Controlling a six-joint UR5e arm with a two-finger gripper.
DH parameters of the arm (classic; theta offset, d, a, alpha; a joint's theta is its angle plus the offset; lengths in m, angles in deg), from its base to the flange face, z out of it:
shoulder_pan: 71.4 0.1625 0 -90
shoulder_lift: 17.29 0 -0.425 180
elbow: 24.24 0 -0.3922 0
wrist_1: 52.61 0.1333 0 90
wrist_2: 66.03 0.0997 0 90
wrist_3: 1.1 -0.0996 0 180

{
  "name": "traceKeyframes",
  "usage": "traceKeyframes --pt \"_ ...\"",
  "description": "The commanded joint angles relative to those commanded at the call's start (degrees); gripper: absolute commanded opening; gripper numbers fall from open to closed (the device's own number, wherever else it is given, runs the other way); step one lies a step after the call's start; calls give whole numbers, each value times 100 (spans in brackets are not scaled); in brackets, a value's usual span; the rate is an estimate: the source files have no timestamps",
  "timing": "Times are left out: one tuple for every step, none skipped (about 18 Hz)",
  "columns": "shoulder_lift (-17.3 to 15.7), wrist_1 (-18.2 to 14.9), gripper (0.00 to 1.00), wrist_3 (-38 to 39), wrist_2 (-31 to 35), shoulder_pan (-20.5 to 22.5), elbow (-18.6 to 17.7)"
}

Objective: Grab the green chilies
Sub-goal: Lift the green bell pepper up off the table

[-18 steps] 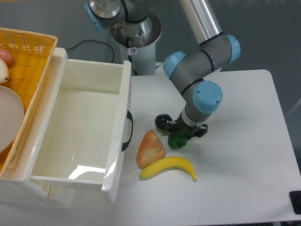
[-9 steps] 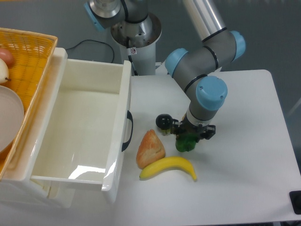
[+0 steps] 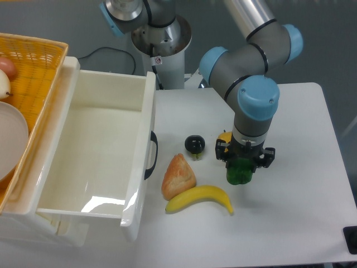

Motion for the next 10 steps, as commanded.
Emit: traceKeyframes --pt "-35 -18 36 -290 0 53 9" --pt "-61 -18 36 -502 -9 105 9" --pt "-62 -18 36 -617 -9 167 18" --pt "-70 -18 36 -714 -17 211 26" --pt "-79 -18 36 -854 -9 246 53" --pt "-79 -18 36 -1047 0 281 70" --pt "-131 -36 36 -1241 0 316 27" --pt "-184 -71 36 -1382 9 317 -8" --pt "-185 -106 36 -1461 9 325 9" --pt "-185 -132 36 -1480 35 343 18"
